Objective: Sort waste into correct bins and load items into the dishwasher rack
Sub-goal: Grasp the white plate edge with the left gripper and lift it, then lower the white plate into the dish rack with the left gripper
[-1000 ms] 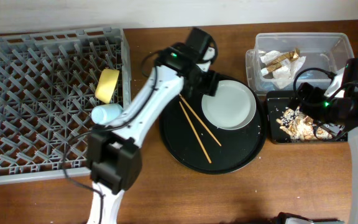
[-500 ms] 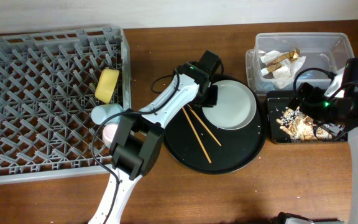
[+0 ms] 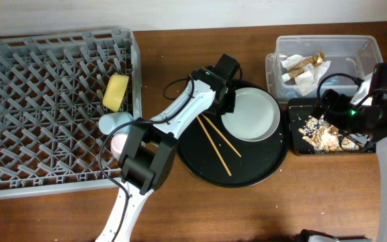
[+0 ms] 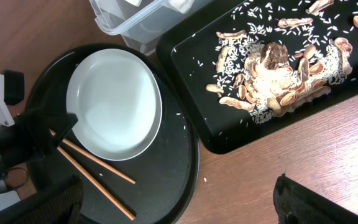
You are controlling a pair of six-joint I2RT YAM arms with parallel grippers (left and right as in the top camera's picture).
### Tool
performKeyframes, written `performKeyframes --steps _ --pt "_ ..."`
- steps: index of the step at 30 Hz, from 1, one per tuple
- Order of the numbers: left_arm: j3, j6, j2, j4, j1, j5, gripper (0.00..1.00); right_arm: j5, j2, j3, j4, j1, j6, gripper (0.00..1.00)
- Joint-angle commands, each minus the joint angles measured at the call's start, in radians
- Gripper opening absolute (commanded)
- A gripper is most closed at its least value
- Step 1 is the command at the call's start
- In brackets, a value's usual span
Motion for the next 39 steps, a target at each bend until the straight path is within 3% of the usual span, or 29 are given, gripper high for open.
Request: performKeyframes --steps 1,8,11,15,18,26,33,39 --pt "0.058 0.096 -0.067 -0.063 0.029 -0.037 0.01 0.01 -0.008 0.004 0.0 -0.008 0.008 0.98" --pt "0.144 0.201 -0.312 -0.155 0.182 -0.141 0.01 0.01 -0.008 0.004 0.0 -0.008 0.008 0.99" --pt "0.144 0.25 -0.436 -0.171 0.266 -0.323 0.01 0.01 -0.008 0.004 0.0 -0.008 0.008 0.98" --pt "0.144 0.327 -0.489 -0.178 0.362 -0.824 0.01 0.01 -0.008 0.004 0.0 -0.008 0.008 0.98" --pt "0.144 0.327 -0.477 -0.173 0.43 -0.988 0.01 0.01 -0.008 0.004 0.0 -0.008 0.008 0.98" --pt "0.144 0.42 -0.402 -0.089 0.574 -1.054 0.01 0.01 -0.008 0.004 0.0 -0.008 0.008 0.99" --pt "0.144 0.421 -0.267 0.009 0.587 -1.151 0.01 0.01 -0.008 0.004 0.0 -0.008 0.008 0.98" --pt "0.144 0.42 -0.19 0.044 0.595 -1.151 0.01 0.01 -0.008 0.004 0.0 -0.008 0.008 0.98"
